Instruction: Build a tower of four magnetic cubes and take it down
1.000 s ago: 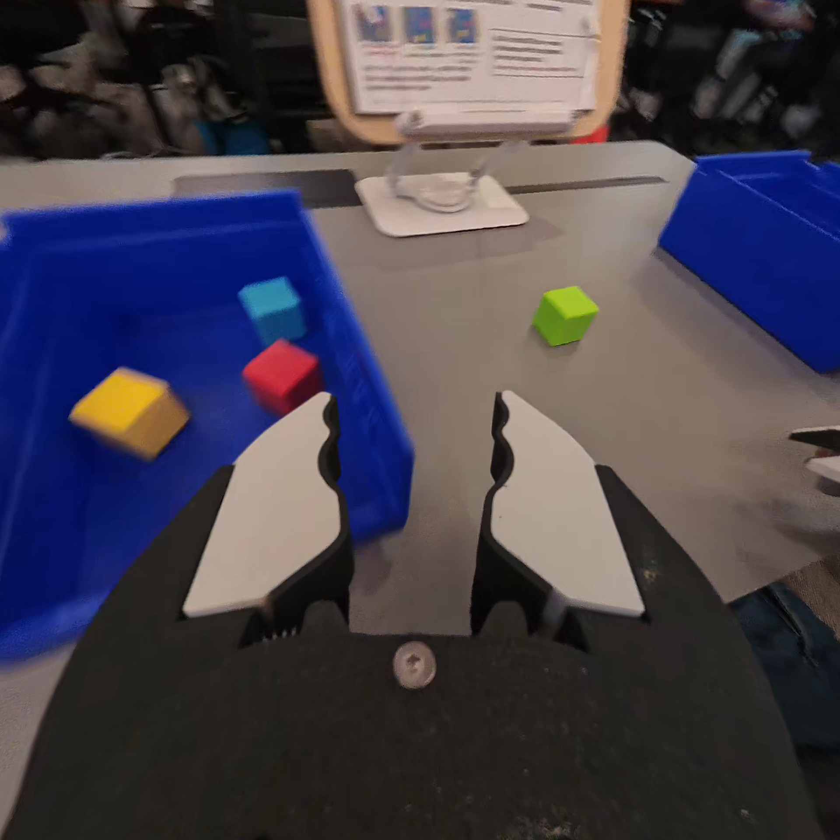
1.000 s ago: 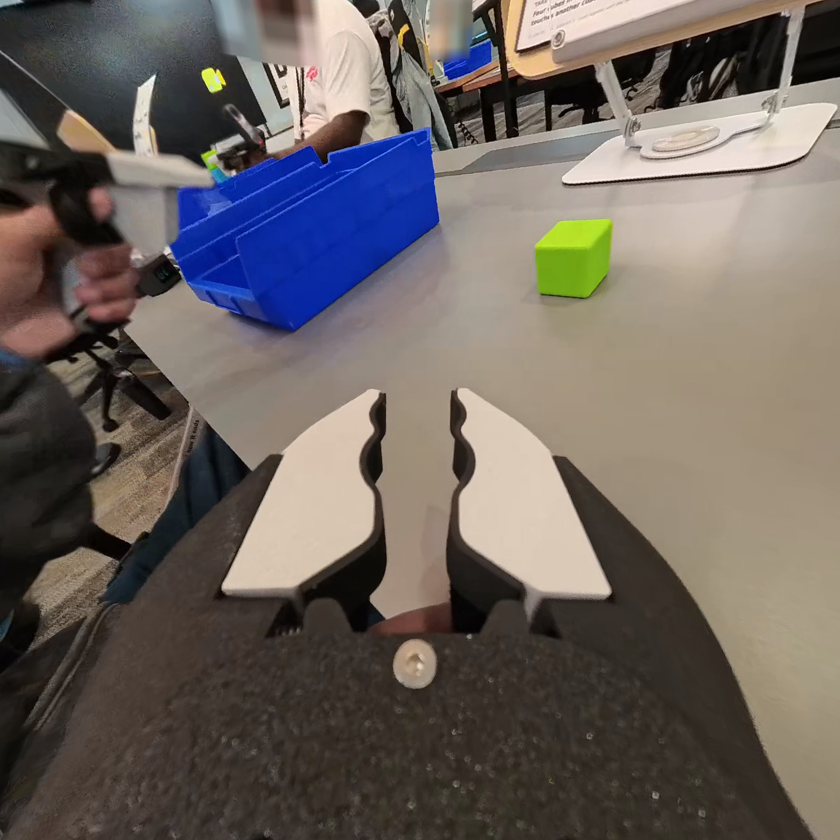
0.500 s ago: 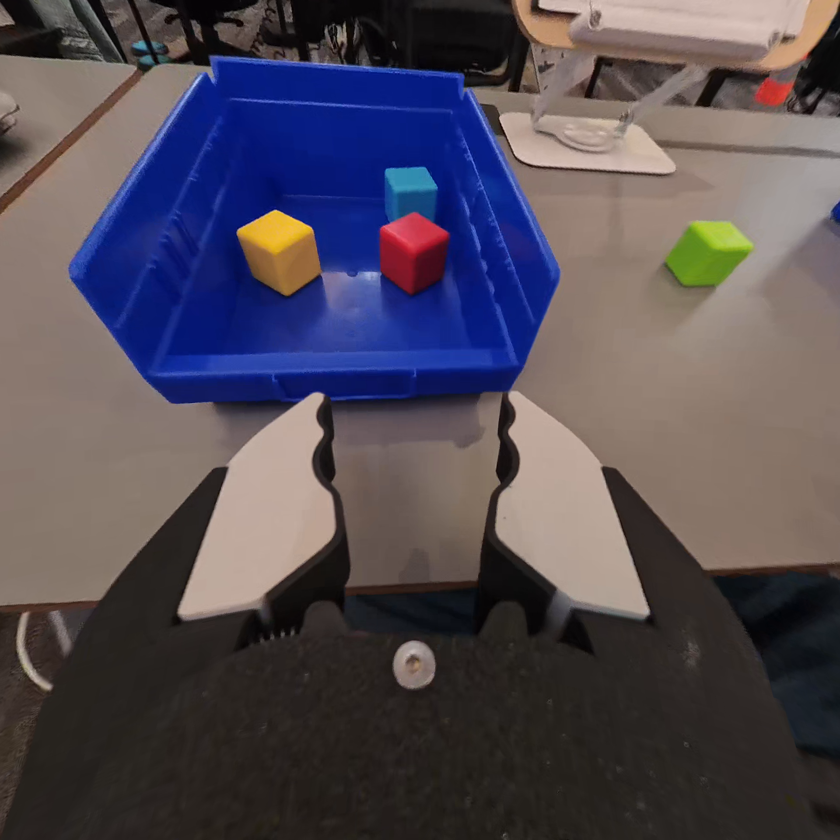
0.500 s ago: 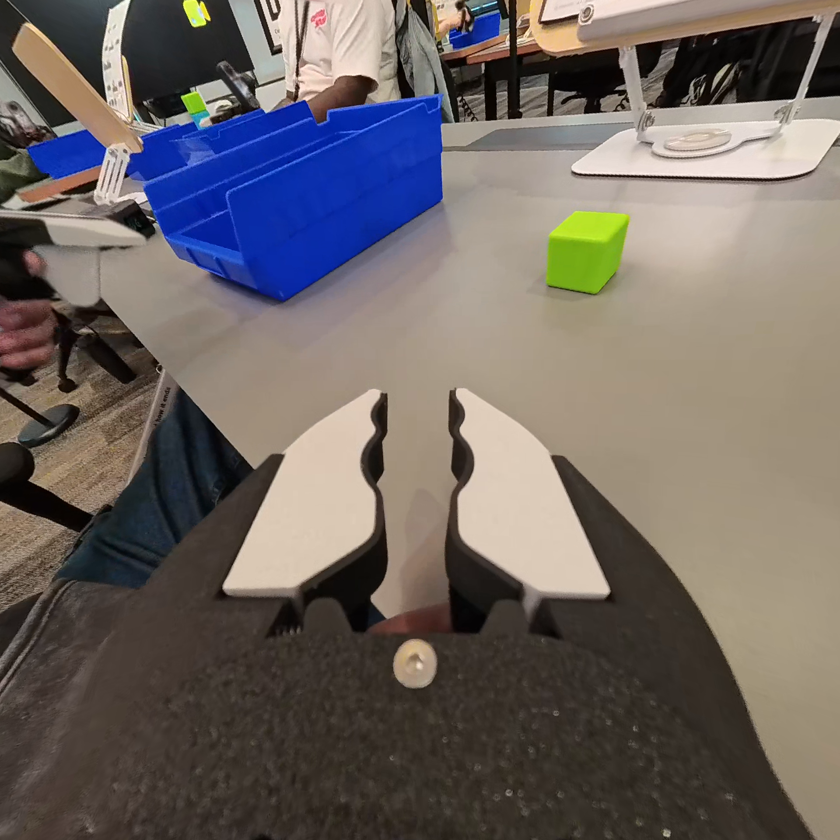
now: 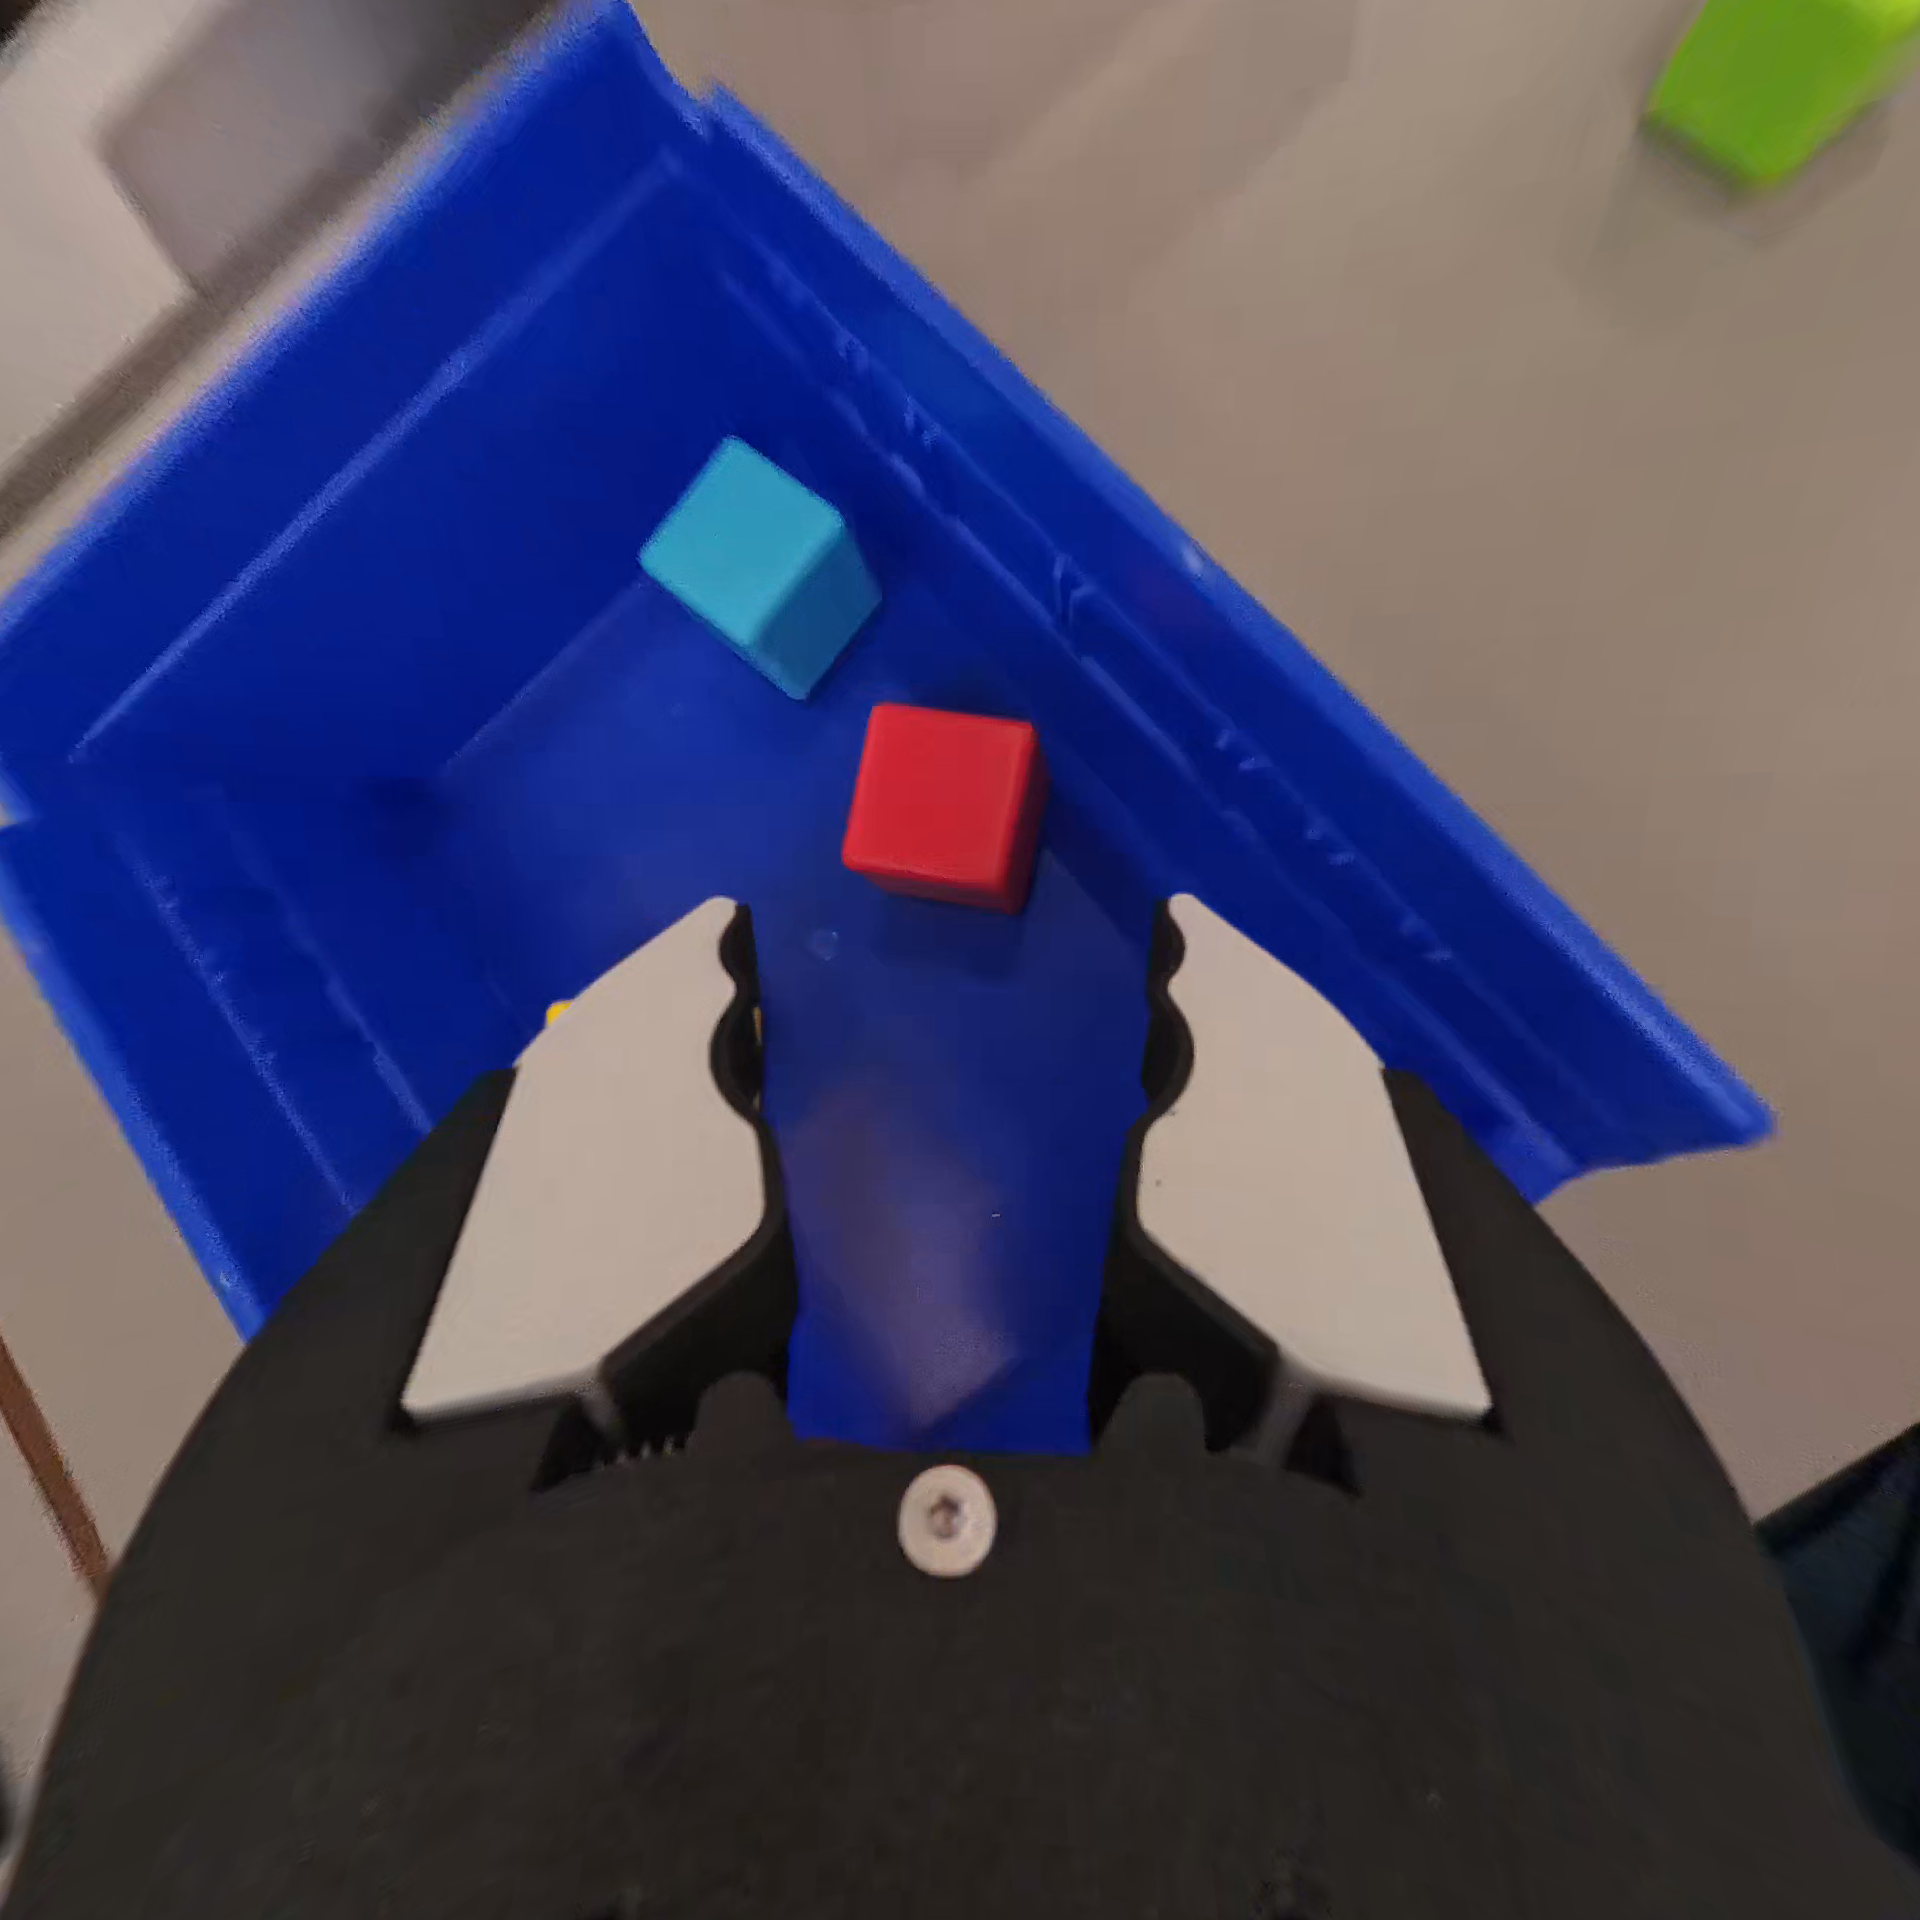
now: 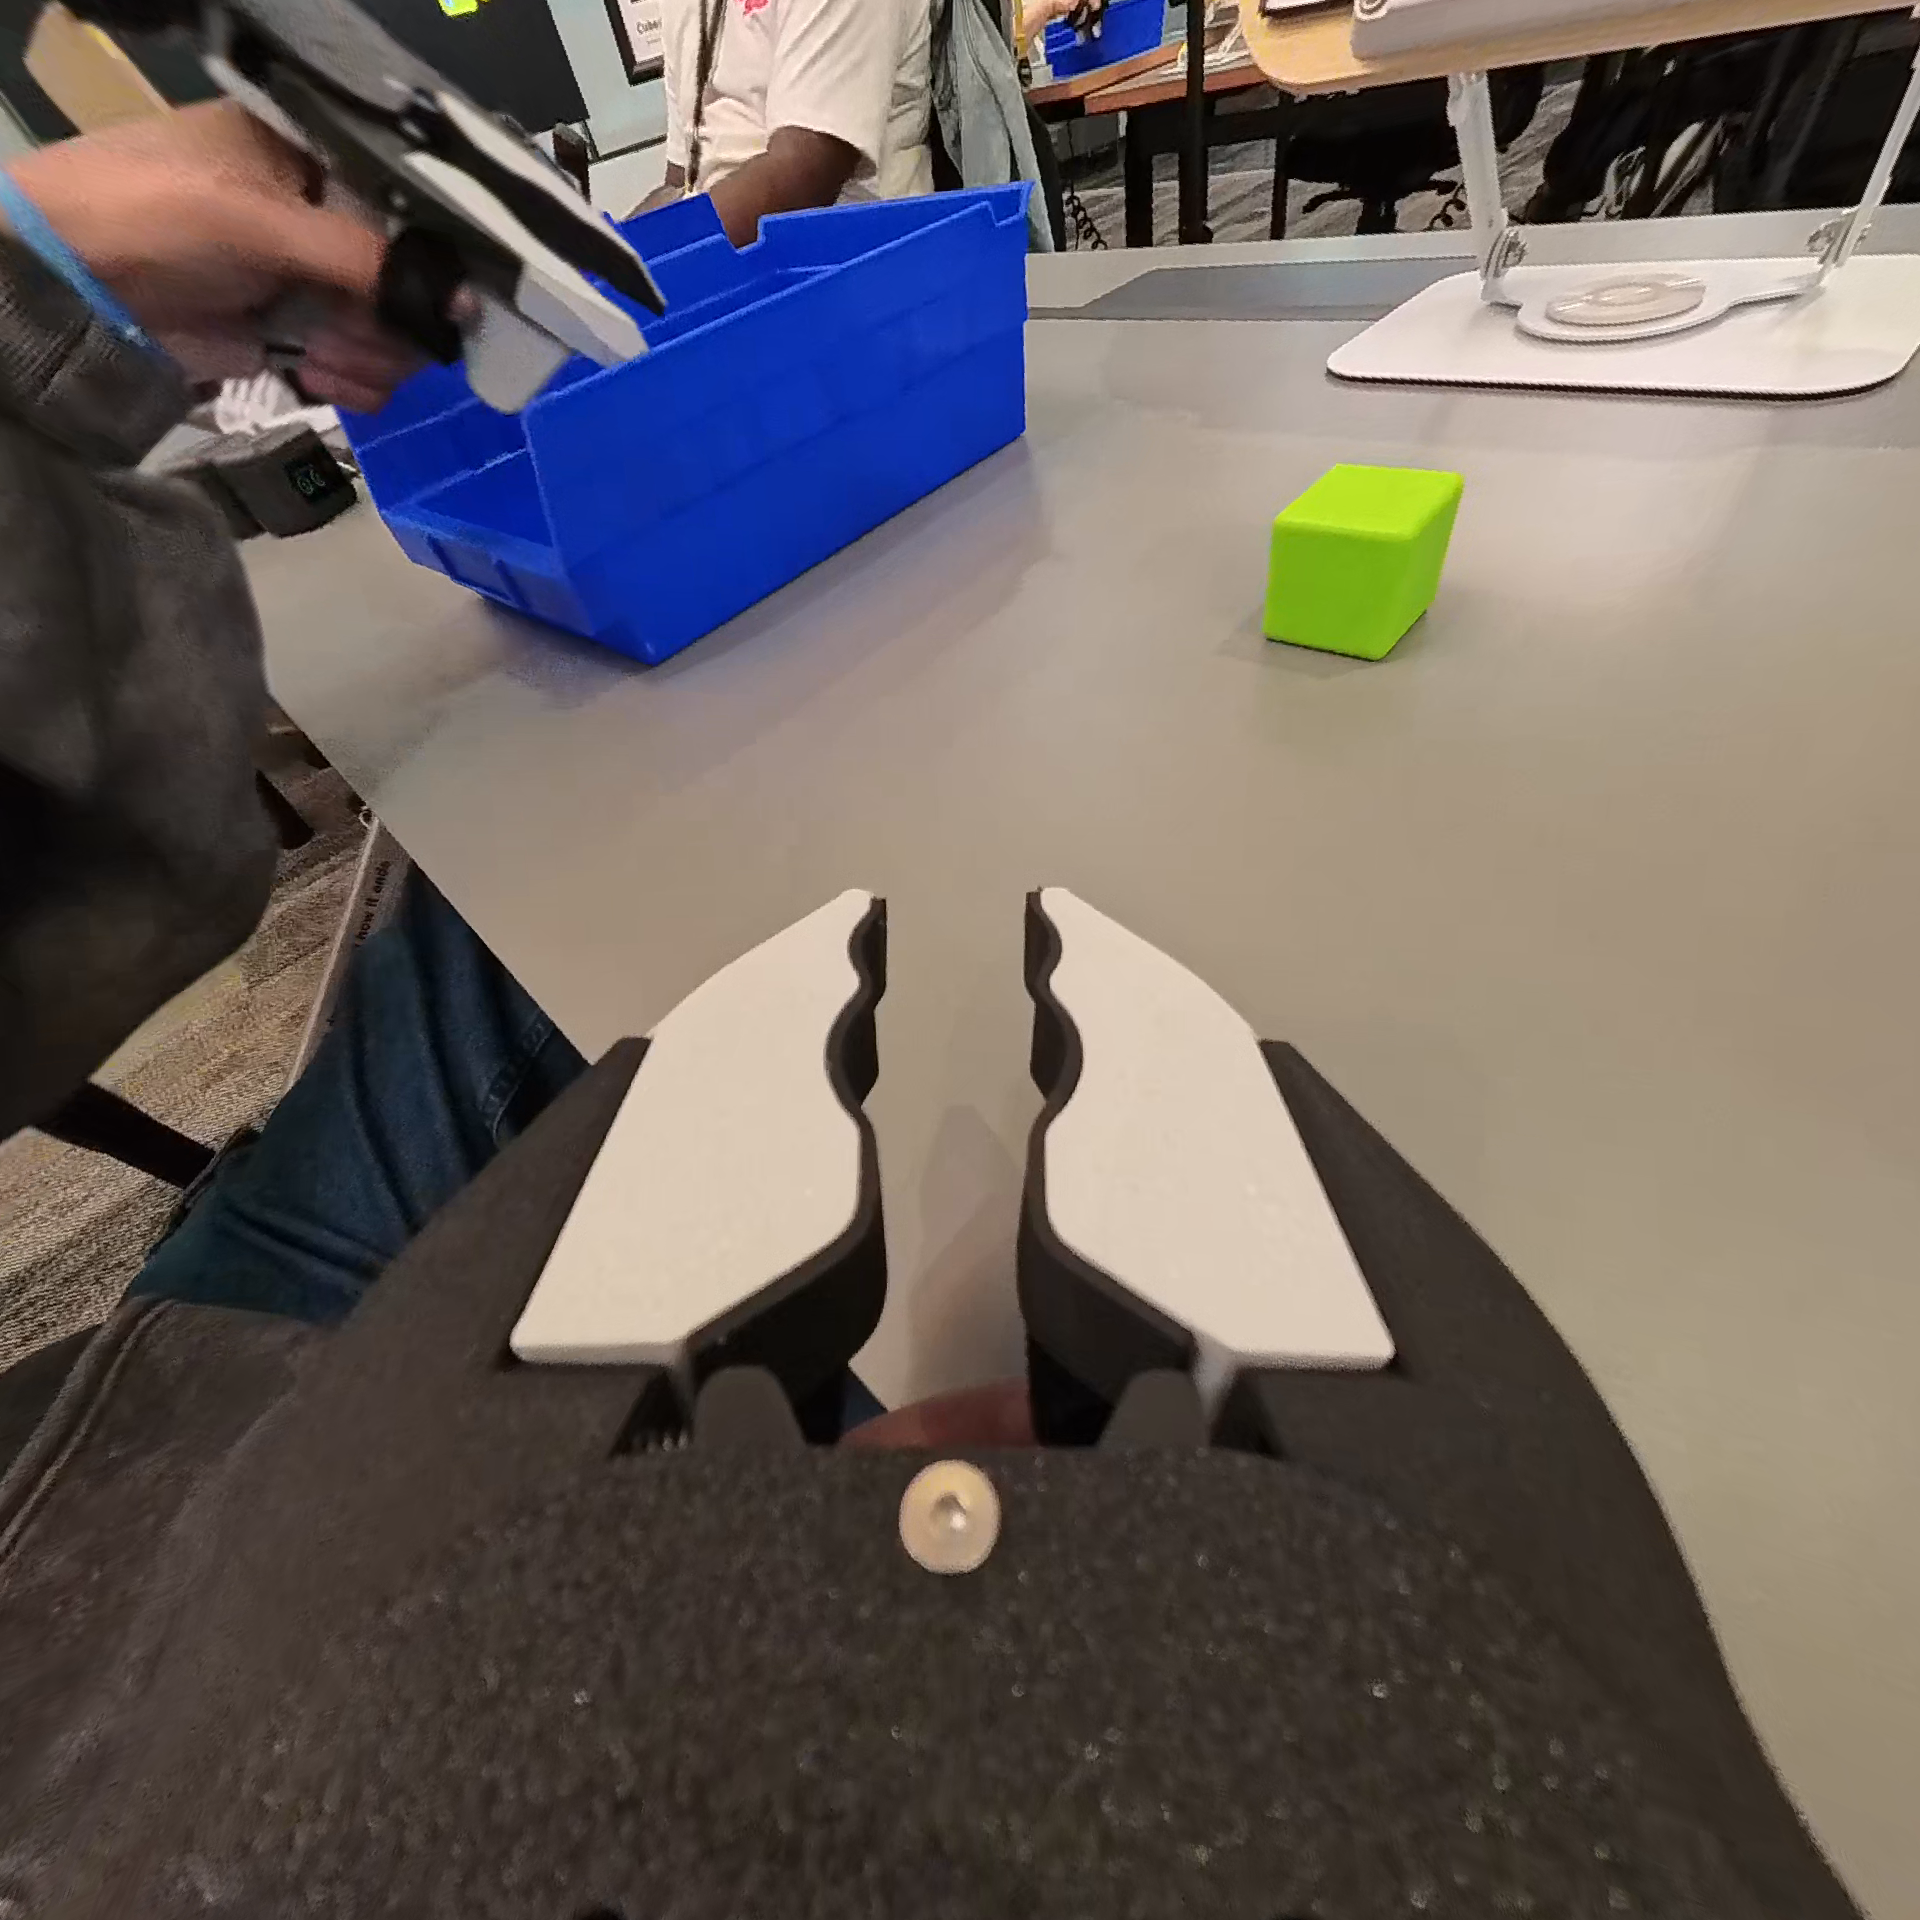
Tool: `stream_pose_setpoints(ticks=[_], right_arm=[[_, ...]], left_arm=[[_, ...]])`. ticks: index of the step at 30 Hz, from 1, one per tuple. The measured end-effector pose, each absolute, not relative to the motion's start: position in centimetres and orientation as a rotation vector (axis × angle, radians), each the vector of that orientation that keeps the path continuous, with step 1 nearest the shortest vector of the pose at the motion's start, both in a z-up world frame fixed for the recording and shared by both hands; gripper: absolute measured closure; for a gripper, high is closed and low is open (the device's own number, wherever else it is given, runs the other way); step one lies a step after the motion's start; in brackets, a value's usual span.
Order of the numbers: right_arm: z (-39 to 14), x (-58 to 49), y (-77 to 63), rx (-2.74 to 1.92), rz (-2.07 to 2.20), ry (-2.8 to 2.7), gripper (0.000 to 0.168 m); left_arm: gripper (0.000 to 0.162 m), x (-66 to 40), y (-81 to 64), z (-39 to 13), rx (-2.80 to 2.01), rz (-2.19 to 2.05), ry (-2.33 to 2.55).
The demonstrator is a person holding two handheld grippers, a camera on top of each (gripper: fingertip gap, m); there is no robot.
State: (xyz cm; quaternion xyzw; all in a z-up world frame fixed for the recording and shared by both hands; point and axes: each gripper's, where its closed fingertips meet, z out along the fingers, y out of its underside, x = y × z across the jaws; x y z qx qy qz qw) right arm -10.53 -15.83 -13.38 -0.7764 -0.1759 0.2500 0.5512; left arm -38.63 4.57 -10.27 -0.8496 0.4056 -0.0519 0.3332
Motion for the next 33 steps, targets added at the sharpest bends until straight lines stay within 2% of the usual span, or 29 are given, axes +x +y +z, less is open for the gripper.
stream_pose_setpoints(ticks=[10,17,21,25,30,33], right_arm=[[-13.6,-10.5,-15.8,-1.846,0.587,-0.430,0.143],[-13.7,-10.6,-15.8,-1.850,0.583,-0.437,0.143],[-13.6,-10.5,-15.7,-1.846,0.574,-0.433,0.144],[-13.7,-10.6,-15.7,-1.847,0.572,-0.435,0.144],[-13.7,-10.8,-15.8,-1.847,0.562,-0.449,0.144],[-13.7,-10.9,-15.8,-1.846,0.555,-0.455,0.144]], left_arm=[[0.093,-37.6,7.9,-16.7,-2.451,-0.059,1.486],[0.110,-37.3,7.6,-17.5,-2.435,-0.101,1.530],[0.113,-37.0,8.1,-13.4,-2.292,-0.108,1.412],[0.112,-34.9,7.3,-6.5,-2.050,-0.221,1.280],[0.113,-29.3,4.6,0.9,-1.757,-0.369,1.187],[0.113,-24.5,2.7,3.2,-1.626,-0.575,1.122]])
